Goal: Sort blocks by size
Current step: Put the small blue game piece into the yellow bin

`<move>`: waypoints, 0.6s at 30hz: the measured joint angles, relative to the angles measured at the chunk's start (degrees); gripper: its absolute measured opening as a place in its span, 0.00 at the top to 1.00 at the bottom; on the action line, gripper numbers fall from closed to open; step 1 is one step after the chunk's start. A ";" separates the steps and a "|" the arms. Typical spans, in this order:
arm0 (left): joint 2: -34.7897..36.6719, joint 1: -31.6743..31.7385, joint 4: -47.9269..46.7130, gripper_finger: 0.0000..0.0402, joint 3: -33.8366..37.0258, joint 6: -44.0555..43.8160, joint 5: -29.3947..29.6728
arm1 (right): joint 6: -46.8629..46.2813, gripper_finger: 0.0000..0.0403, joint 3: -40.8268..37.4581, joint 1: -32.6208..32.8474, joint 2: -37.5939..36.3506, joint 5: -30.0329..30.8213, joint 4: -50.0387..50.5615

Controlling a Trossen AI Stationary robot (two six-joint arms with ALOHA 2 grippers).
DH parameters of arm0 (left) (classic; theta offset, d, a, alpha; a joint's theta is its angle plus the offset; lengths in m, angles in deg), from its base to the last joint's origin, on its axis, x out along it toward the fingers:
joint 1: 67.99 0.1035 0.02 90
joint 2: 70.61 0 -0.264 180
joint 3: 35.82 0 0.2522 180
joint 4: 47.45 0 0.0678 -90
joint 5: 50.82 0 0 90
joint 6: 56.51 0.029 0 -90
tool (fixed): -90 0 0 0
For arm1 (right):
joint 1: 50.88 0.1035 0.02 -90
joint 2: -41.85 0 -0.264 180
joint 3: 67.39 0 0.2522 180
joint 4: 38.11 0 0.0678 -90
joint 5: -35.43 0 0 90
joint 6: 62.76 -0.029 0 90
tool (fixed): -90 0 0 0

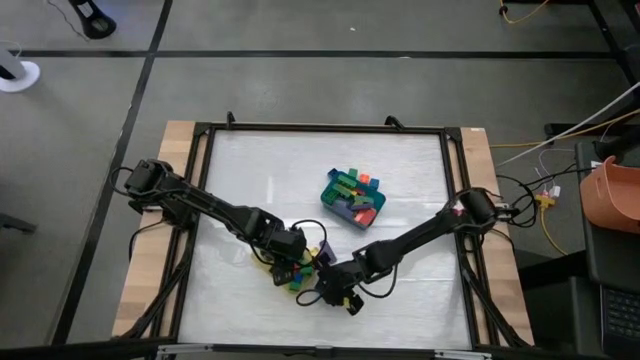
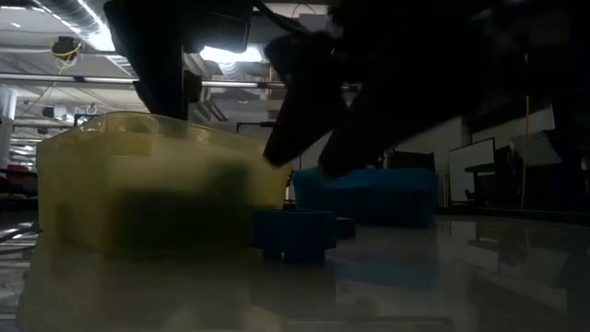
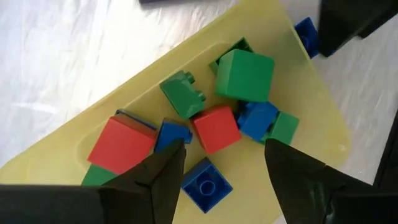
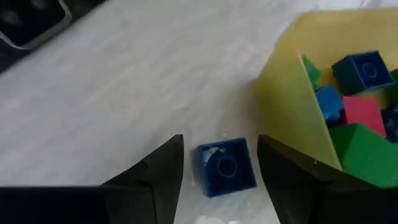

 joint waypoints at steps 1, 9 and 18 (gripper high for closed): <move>0.00 0.00 0.01 0.48 0.00 0.00 0.00 | 0.22 0.50 -0.01 0.00 0.45 0.39 -0.48; 0.00 0.00 0.17 0.48 0.00 -0.56 0.00 | 0.24 0.50 -0.01 0.00 2.61 5.17 -0.28; 0.00 0.00 0.08 0.48 0.00 -1.16 0.02 | 0.12 0.50 -0.01 0.00 3.18 4.75 0.32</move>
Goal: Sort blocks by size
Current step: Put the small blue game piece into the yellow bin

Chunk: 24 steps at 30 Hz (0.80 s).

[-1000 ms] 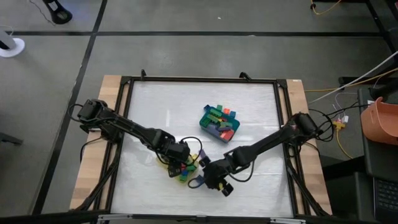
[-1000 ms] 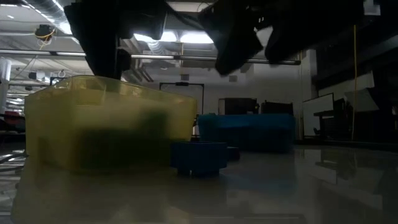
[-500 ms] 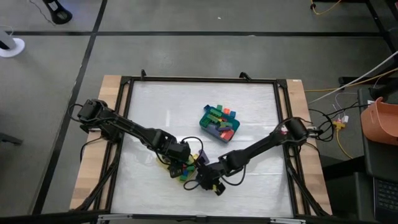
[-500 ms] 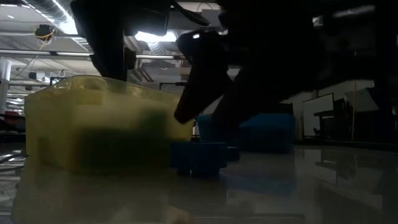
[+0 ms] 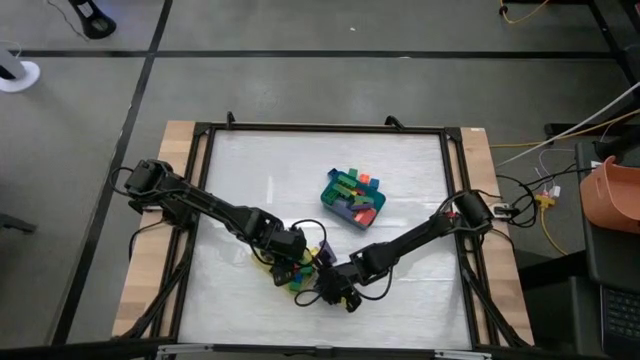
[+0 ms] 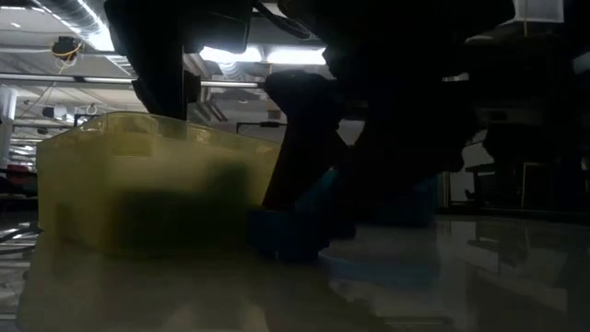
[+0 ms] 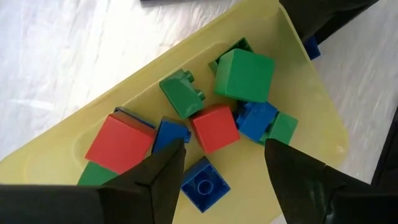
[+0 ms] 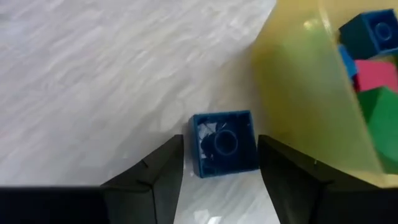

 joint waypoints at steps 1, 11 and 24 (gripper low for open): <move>0.00 0.00 0.00 0.48 0.00 -0.03 0.00 | -0.13 0.50 0.00 0.00 0.00 -0.02 0.15; 0.00 0.00 0.15 0.48 0.00 -0.13 0.00 | -5.11 0.50 0.00 0.04 0.00 -2.43 3.54; 0.00 0.00 1.42 0.48 0.00 -0.13 0.00 | -13.82 0.50 0.00 0.00 -0.02 -2.59 2.15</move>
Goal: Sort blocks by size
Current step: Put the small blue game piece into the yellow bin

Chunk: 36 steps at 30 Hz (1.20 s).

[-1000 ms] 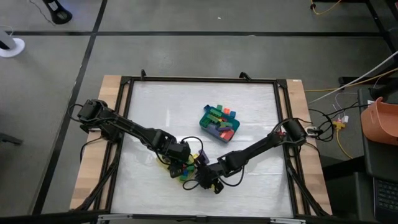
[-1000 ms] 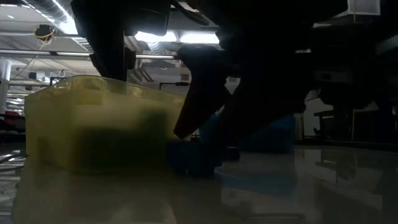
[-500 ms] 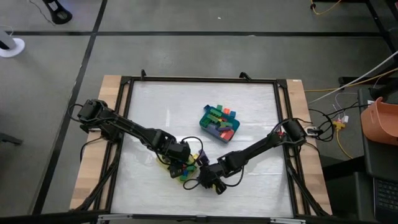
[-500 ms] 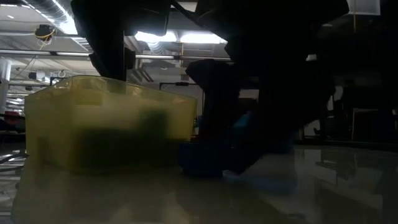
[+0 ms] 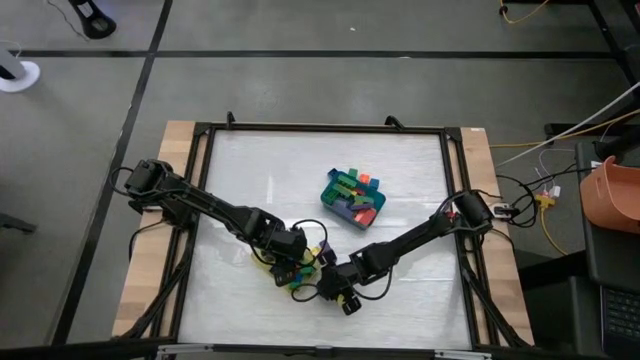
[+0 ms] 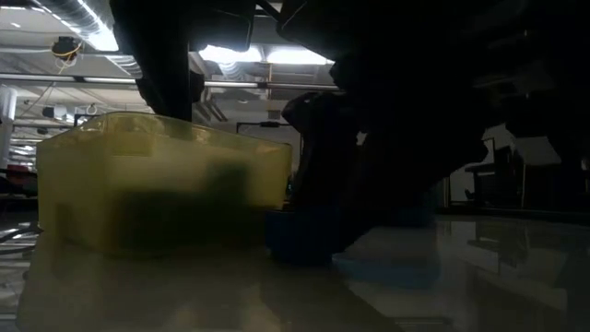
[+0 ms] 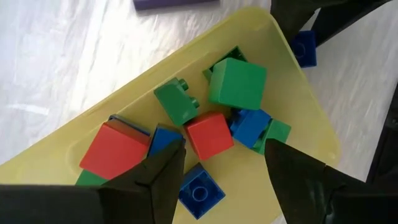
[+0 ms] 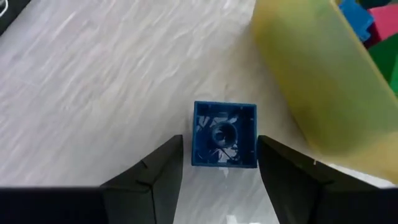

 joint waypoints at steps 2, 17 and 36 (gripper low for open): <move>0.00 0.00 0.00 0.48 0.00 -0.01 0.00 | -0.19 0.50 0.00 0.00 0.00 0.00 -0.04; 0.00 0.00 0.56 0.48 0.00 -0.02 0.00 | -1.86 0.63 0.20 0.00 2.91 -0.45 -3.50; 5.76 -0.20 1.54 0.66 -1.24 0.42 0.23 | 4.87 0.64 15.85 0.00 1.46 1.53 15.76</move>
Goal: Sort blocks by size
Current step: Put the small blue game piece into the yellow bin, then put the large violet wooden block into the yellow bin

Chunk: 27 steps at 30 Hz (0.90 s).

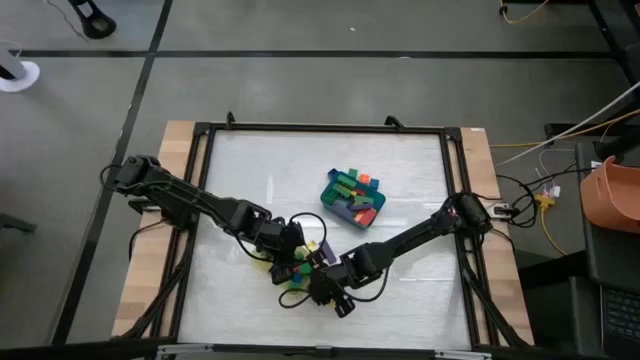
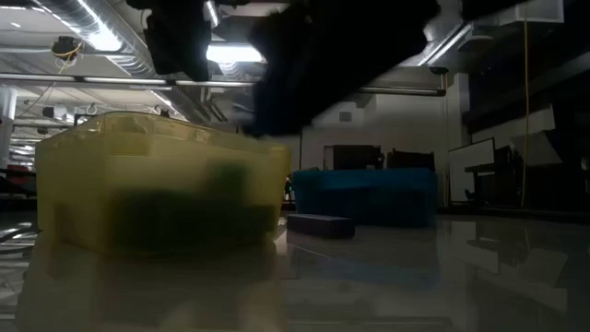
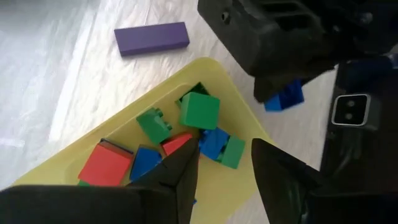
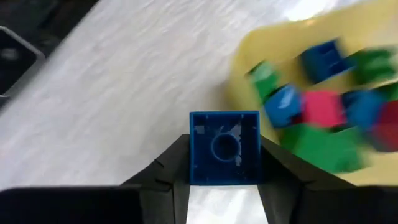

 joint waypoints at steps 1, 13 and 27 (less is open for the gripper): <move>0.48 -0.01 -0.30 0.67 0.00 0.00 0.20 | 1.34 0.65 0.72 -0.10 0.00 1.41 0.17; 3.00 0.05 -0.60 0.68 -0.05 0.35 2.10 | 10.43 0.50 2.35 -4.44 0.31 13.06 -4.64; 2.98 0.58 0.10 0.68 -0.05 2.91 12.08 | 8.76 0.48 9.81 -5.05 0.33 12.43 28.43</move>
